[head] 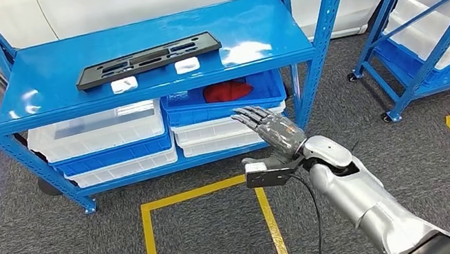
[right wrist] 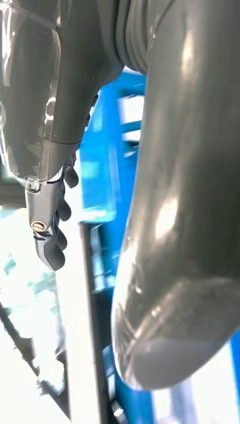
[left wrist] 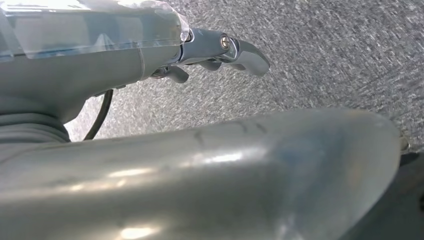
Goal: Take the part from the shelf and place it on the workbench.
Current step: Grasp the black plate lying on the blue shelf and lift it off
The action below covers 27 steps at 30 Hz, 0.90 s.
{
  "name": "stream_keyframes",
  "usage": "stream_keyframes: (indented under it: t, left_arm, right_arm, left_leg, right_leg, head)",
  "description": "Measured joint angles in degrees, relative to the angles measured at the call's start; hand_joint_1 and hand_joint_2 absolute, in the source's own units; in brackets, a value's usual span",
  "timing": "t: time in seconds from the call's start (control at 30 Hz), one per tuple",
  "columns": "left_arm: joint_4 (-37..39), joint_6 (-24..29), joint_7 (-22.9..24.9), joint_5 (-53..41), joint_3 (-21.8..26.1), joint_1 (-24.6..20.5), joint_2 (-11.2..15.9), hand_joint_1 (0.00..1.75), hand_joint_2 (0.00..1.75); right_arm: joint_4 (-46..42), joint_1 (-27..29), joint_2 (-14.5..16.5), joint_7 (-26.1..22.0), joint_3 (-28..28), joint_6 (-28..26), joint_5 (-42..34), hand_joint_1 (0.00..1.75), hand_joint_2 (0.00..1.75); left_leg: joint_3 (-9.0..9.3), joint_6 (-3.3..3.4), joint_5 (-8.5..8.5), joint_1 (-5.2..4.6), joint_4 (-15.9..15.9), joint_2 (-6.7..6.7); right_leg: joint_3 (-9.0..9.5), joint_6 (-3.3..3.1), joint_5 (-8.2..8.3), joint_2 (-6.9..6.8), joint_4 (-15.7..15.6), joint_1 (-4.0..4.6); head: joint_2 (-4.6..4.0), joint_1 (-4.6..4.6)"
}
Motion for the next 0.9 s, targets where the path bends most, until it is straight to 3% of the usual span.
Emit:
stream_keyframes:
  t: [0.03, 0.07, 0.13, 0.2, 0.3, 0.37, 0.47, 0.5, 0.53, 0.57, 0.63, 0.67, 0.7, 0.8, 0.87, 0.9]
  left_arm:
    - [0.1, 0.0, -0.1, -0.2, 0.4, 0.0, 0.0, 0.0, 0.0]
    - [0.1, 0.0, -0.2, -0.4, 0.7, 0.0, 0.0, 0.0, 0.0]
    - [0.2, 0.0, -0.4, -0.6, 1.5, 0.0, -0.1, 0.0, 0.0]
    - [0.3, -0.1, -0.8, -0.8, 2.3, -0.1, -0.2, 0.0, 0.0]
    - [0.5, -0.2, -1.4, -1.0, 3.2, -0.2, -0.3, 0.0, 0.0]
    - [0.6, -0.2, -1.7, -1.1, 3.6, -0.2, -0.3, 0.0, 0.0]
    - [0.6, -0.4, -1.9, -1.2, 4.1, -0.2, -0.3, 0.0, 0.0]
    - [0.6, -0.4, -1.9, -1.2, 4.2, -0.1, -0.3, 0.0, 0.0]
    - [0.7, -0.4, -1.9, -1.2, 4.3, 0.0, -0.3, 0.0, 0.0]
    - [0.7, -0.4, -1.9, -1.2, 4.4, 0.0, -0.3, 0.0, 0.0]
    - [0.7, -0.4, -1.8, -1.3, 4.6, 0.1, -0.3, 0.0, 0.0]
    - [0.7, -0.4, -1.8, -1.3, 4.7, 0.1, -0.3, 0.0, 0.0]
    - [0.8, -0.4, -1.8, -1.3, 4.8, 0.1, -0.3, 0.0, 0.0]
    - [0.8, -0.4, -1.7, -1.4, 4.9, 0.1, -0.4, 0.0, 0.0]
    - [0.8, -0.4, -1.7, -1.4, 4.9, 0.2, -0.4, 0.0, 0.0]
    - [0.8, -0.4, -1.7, -1.5, 4.9, 0.2, -0.4, 0.0, 0.0]
  right_arm:
    - [-1.4, 0.0, -0.5, 0.0, 0.7, -0.9, 0.0, 0.0, 0.0]
    - [-3.1, 0.0, -1.0, 0.0, 1.4, -1.9, 0.0, 0.0, 0.0]
    - [-6.7, -0.2, -1.8, 0.1, 2.8, -3.9, 0.1, 0.0, 0.0]
    - [-10.1, -0.4, -2.4, 0.4, 4.2, -5.7, 0.5, 0.0, 0.0]
    - [-14.3, -0.2, -2.9, 1.3, 6.1, -8.0, 1.6, 0.0, 0.0]
    - [-16.4, -0.2, -3.2, 2.0, 6.9, -8.9, 2.5, 0.0, 0.0]
    - [-18.2, 0.0, -3.3, 2.6, 7.9, -9.2, 3.5, 0.0, 0.0]
    - [-18.6, 0.2, -3.3, 2.7, 8.1, -9.1, 3.7, 0.0, 0.0]
    - [-18.9, 0.3, -3.3, 2.8, 8.3, -9.1, 3.8, 0.0, 0.0]
    - [-19.1, 0.4, -3.3, 3.0, 8.4, -9.0, 3.9, 0.0, 0.0]
    - [-19.6, 0.4, -3.3, 3.1, 8.6, -8.8, 4.1, 0.0, 0.0]
    - [-19.8, 0.4, -3.3, 3.1, 8.7, -8.7, 4.2, 0.0, 0.0]
    - [-20.0, 0.4, -3.3, 3.1, 8.7, -8.6, 4.3, 0.0, 0.0]
    - [-20.4, 0.4, -3.3, 3.1, 8.9, -8.5, 4.4, 0.0, 0.0]
    - [-20.8, 0.4, -3.3, 3.1, 8.9, -8.5, 4.5, 0.0, 0.0]
    - [-21.0, 0.5, -3.4, 3.1, 8.9, -8.4, 4.6, 0.0, 0.0]
  left_leg:
    - [0.0, 0.03, -0.05, -0.05, 0.1, -0.06]
    - [0.03, 0.01, -0.15, -0.09, 0.2, -0.13]
    - [0.09, -0.25, -0.5, -0.23, 0.5, -0.19]
    - [-0.04, -0.73, -0.87, -0.45, 0.9, -0.16]
    - [-0.06, -1.55, -1.36, -0.59, 0.9, -0.07]
    - [-0.86, -2.25, -2.41, -0.47, 3.0, 0.02]
    - [-6.63, -3.1, -6.17, 0.02, 13.5, 0.07]
    - [-8.58, -3.26, -6.54, 0.15, 16.3, 0.08]
    - [-9.65, -3.33, -5.81, 0.24, 17.2, 0.08]
    - [-9.51, -3.3, -3.83, 0.3, 15.6, 0.08]
    - [-6.7, -2.86, 1.1, 0.29, 8.1, 0.12]
    - [-5.11, -2.49, 2.39, 0.13, 4.5, 0.16]
    - [-4.05, -2.07, 2.66, -0.05, 2.4, 0.19]
    - [-2.46, -0.7, 1.11, -0.25, 0.7, 0.1]
    - [-0.71, 0.04, 0.39, -0.11, -0.3, 0.01]
    - [0.26, 0.3, -0.05, -0.07, -0.7, -0.02]
  right_leg:
    - [-0.39, -0.02, 0.58, 0.0, 0.5, 0.0]
    - [0.4, -0.11, 2.24, -0.01, -1.4, 0.0]
    - [4.07, -0.5, 6.21, -0.01, -9.3, 0.07]
    - [6.42, -1.0, 7.77, 0.03, -14.6, 0.28]
    - [6.75, -1.81, 7.41, 0.13, -15.5, 0.29]
    - [7.39, -2.43, 7.17, 0.1, -15.9, 0.0]
    - [8.47, -2.87, 6.34, -0.01, -16.1, -0.06]
    - [8.89, -2.84, 5.95, 0.01, -16.1, -0.05]
    - [9.41, -2.77, 5.52, 0.03, -16.0, -0.05]
    - [10.08, -2.67, 5.03, 0.05, -16.0, -0.06]
    - [11.61, -2.32, 3.88, 0.06, -16.2, -0.08]
    - [12.18, -2.02, 3.36, 0.08, -16.3, -0.05]
    - [12.57, -1.68, 2.97, 0.08, -16.5, -0.02]
    - [13.0, -0.45, 3.16, 0.06, -16.0, 0.0]
    - [10.98, 0.08, 4.06, 0.03, -11.9, -0.1]
    - [8.67, 0.2, 4.04, 0.02, -8.6, -0.13]
  head:
    - [0.0, 0.0]
    - [0.0, 0.0]
    - [0.0, 0.0]
    - [0.0, 0.0]
    - [0.0, 0.0]
    - [0.0, 0.0]
    - [0.0, 0.0]
    - [0.0, 0.0]
    - [0.0, 0.0]
    - [0.0, 0.0]
    - [0.0, 0.01]
    - [0.0, 0.0]
    - [0.0, -0.01]
    - [0.0, -0.02]
    - [0.01, -0.01]
    - [0.01, 0.01]
